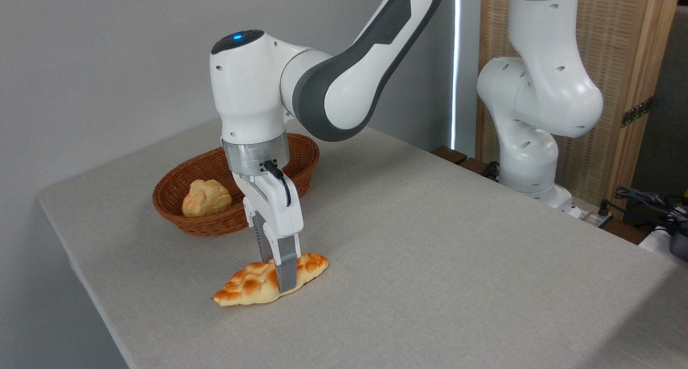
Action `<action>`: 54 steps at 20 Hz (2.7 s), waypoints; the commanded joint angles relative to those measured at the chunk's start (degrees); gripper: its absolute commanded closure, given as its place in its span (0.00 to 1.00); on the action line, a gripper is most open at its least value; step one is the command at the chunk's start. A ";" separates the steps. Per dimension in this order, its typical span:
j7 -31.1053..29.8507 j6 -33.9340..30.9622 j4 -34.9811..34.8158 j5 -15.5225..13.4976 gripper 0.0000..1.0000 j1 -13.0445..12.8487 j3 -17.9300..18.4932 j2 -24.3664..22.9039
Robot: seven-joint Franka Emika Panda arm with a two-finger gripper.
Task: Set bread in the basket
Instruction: 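Close the gripper on the middle of the braided loaf, then lift the braided loaf and carry it over the basket, then lower the loaf into the basket beside the round roll and release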
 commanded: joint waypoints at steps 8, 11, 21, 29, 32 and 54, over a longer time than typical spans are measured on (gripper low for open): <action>0.08 -5.95 4.60 -6.48 0.62 0.14 0.31 -2.45; -1.84 -21.41 13.48 -8.87 0.55 0.14 0.13 -2.81; -21.97 -34.12 18.34 -11.77 0.21 0.05 -16.11 -4.48; -22.69 -32.98 16.76 -11.69 0.00 -1.18 -20.00 -2.98; -22.69 -31.57 16.76 -11.77 0.00 -1.27 -20.34 -2.98; -14.52 -34.89 24.47 -6.33 0.00 -0.74 -12.54 -3.60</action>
